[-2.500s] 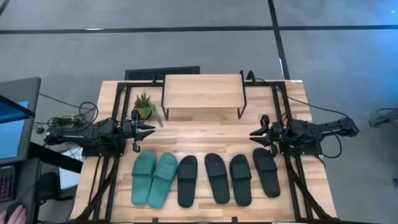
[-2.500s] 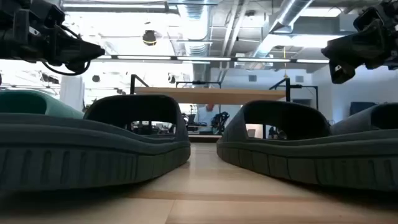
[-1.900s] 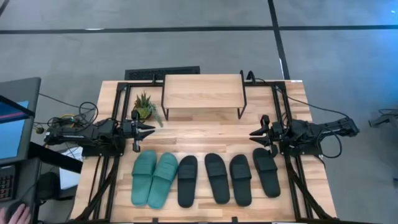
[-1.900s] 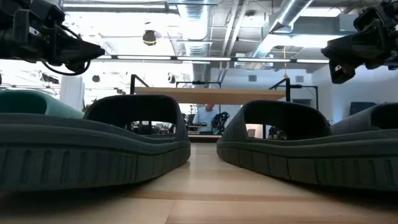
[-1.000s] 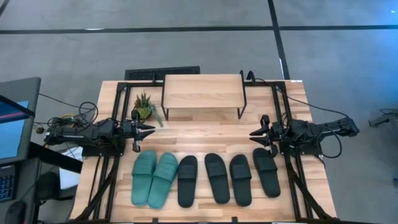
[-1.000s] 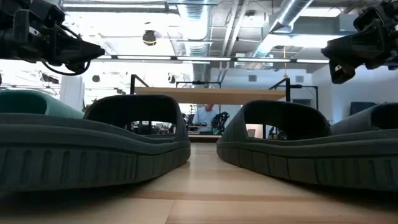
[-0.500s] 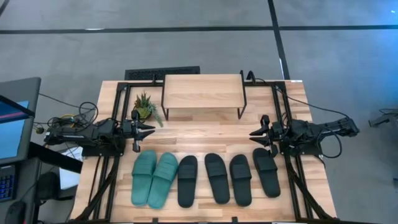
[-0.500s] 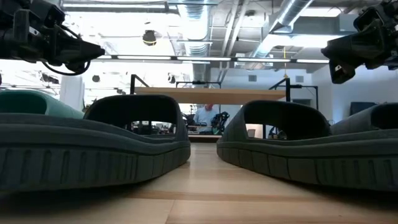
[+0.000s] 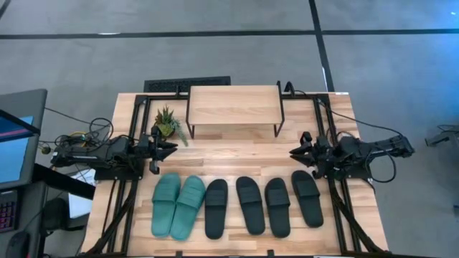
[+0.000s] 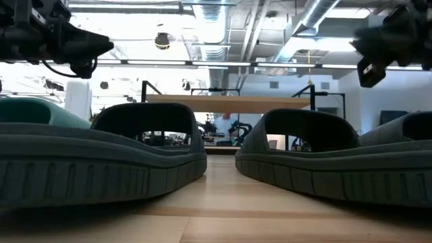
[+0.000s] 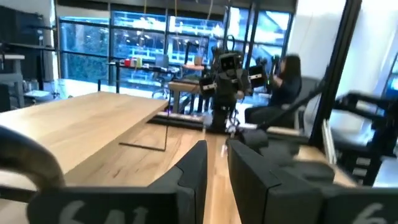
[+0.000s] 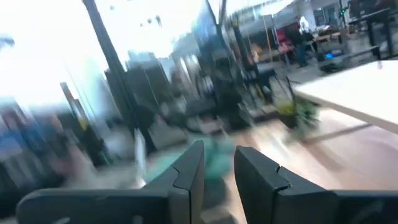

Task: Pick and place slides into the shelf
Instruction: Put the black slipper on the shelf

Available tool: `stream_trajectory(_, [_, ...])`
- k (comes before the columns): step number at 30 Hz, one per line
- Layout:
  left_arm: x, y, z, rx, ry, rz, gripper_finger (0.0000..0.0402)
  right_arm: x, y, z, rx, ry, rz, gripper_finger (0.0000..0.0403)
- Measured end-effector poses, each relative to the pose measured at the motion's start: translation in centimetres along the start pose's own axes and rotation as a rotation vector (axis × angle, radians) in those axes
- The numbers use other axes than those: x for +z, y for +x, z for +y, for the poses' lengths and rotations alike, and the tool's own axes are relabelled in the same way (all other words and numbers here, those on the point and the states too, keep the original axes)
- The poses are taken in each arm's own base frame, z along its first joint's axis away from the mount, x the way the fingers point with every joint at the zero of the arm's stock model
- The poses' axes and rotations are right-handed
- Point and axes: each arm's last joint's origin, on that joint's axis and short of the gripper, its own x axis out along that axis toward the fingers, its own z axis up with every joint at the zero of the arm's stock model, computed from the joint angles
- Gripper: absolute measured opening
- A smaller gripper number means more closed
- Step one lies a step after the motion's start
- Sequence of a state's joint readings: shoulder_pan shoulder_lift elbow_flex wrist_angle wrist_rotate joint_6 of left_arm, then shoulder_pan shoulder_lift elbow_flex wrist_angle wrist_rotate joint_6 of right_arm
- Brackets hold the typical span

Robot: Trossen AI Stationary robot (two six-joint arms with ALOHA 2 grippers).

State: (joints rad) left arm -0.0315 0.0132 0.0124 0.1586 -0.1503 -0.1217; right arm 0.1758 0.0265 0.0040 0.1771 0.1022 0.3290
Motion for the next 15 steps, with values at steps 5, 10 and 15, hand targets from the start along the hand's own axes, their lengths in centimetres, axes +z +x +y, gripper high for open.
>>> stream_trajectory(5, [0.2, 0.0, 0.0, 0.018, -0.106, -0.020, 0.0055, 1.2, -0.1, 0.3, 0.030, 0.096, -0.129, 0.0077])
stream_trajectory(10, [0.2, 0.0, 0.0, -0.009, -0.128, -0.023, 0.0055, 1.8, -0.2, 0.5, 0.040, 0.105, -0.194, 0.0077])
stream_trajectory(15, [0.7, 0.0, -0.1, -0.016, -0.178, -0.069, 0.0055, 2.2, -0.3, 0.6, 0.057, 0.109, -0.233, 0.0077])
